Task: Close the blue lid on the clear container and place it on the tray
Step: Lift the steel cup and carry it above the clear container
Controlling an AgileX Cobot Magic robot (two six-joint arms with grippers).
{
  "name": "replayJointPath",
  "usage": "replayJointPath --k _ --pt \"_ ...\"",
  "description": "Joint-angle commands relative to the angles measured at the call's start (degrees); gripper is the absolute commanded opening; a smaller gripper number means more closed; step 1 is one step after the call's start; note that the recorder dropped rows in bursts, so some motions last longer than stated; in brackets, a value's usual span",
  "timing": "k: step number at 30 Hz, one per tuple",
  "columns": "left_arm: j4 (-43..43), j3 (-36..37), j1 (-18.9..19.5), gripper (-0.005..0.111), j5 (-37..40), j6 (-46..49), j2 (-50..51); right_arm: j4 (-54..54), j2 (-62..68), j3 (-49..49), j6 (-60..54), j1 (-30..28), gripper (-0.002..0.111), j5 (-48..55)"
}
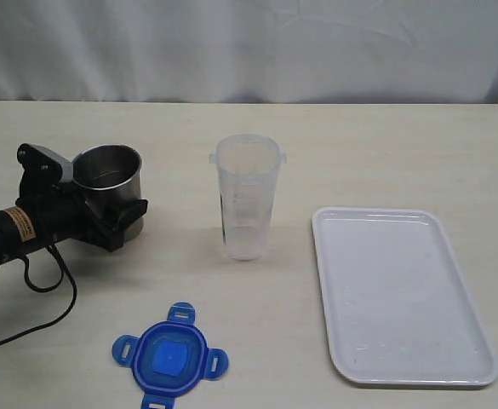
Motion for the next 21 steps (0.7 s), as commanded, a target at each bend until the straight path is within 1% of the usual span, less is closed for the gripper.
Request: replayJointPath --k 1,3,7,10,16,21 --pt "-0.1 -0.2 -0.2 0.000 -1.4 -1.2 -0.1 0.1 -0.2 0.0 0.0 -0.4 0.004 -0.6" --pt "-0.1 -0.2 -0.2 0.000 -1.4 -3.8 -0.3 0.1 -0.2 0.0 0.0 -0.4 0.004 -0.6" --pt "0.2 -0.2 -0.2 0.000 -1.4 -5.6 -2.4 0.1 -0.2 0.0 0.0 -0.4 0.004 -0.6" --pt "1.9 -0.2 -0.2 0.000 -1.1 -8.1 -4.8 0.1 -0.2 0.0 0.0 -0.4 0.004 -0.6" --pt "2.5 -0.2 -0.2 0.000 2.3 -9.5 -9.4 0.1 -0.2 0.0 0.0 -0.4 0.004 -0.6" --pt "4.7 -0.2 -0.2 0.000 2.3 -11.7 -12.4 0.1 -0.2 0.0 0.0 -0.4 0.004 -0.6"
